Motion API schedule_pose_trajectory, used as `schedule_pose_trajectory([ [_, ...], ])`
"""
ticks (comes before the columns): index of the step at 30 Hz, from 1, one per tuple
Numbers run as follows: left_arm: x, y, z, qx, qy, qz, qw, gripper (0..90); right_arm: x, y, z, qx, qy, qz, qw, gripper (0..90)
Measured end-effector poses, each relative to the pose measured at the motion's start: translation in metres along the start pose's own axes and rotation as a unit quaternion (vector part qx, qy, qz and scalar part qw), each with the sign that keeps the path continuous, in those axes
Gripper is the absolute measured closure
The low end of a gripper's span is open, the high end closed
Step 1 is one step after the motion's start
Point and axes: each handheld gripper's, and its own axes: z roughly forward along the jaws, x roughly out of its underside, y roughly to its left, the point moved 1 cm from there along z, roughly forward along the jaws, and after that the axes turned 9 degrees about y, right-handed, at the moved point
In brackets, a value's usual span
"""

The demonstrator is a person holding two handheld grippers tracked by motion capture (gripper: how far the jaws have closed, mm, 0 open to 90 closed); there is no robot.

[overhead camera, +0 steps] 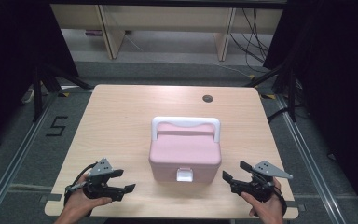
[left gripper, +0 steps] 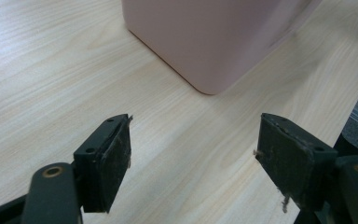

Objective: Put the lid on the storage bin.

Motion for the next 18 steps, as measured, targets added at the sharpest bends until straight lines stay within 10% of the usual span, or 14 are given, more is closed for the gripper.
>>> schedule_pose_trajectory([
  [18,0.018,-0.022,0.007,-0.019,0.026,0.040,0.9987,19.0,0.020,0.020,-0.006,-0.018,0.019,-0.001,0.9997,16.2],
])
